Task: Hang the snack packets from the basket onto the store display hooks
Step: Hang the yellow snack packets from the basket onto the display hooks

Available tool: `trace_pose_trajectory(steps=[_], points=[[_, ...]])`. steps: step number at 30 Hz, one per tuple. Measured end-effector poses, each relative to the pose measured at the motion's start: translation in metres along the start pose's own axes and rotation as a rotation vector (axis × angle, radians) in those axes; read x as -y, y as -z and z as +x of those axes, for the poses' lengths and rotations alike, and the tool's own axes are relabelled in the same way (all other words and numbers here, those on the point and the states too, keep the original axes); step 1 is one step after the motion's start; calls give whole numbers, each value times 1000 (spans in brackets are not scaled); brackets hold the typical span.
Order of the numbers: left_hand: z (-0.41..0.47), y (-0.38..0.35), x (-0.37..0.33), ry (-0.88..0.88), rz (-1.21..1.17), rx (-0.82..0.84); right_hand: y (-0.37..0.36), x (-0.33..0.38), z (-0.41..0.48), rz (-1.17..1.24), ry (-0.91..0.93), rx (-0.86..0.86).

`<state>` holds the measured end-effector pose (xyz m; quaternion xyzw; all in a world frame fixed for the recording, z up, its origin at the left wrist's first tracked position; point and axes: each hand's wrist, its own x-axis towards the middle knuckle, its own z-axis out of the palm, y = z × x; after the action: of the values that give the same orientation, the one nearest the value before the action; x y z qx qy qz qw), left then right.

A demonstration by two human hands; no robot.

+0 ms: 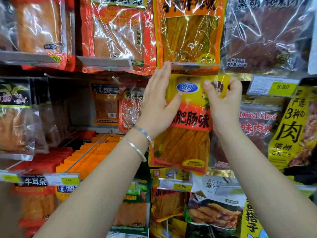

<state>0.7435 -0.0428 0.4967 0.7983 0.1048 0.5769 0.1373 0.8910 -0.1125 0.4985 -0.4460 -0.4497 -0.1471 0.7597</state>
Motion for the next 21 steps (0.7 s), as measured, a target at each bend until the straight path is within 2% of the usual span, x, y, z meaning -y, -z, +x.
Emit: trace_pose_trajectory(steps=[6, 14, 18, 21], points=[[-2, 4, 1, 74, -129, 36, -1, -10, 8, -42, -76, -9], [-4, 0, 4, 74, -151, 50, -7, -18, 9, -130, -56, -8], [-14, -10, 18, 43, -117, 16, -7, -26, 2, -241, -49, 53], [-33, -24, 42, 192, -56, 10, 0, -31, -13, -314, 1, 92]])
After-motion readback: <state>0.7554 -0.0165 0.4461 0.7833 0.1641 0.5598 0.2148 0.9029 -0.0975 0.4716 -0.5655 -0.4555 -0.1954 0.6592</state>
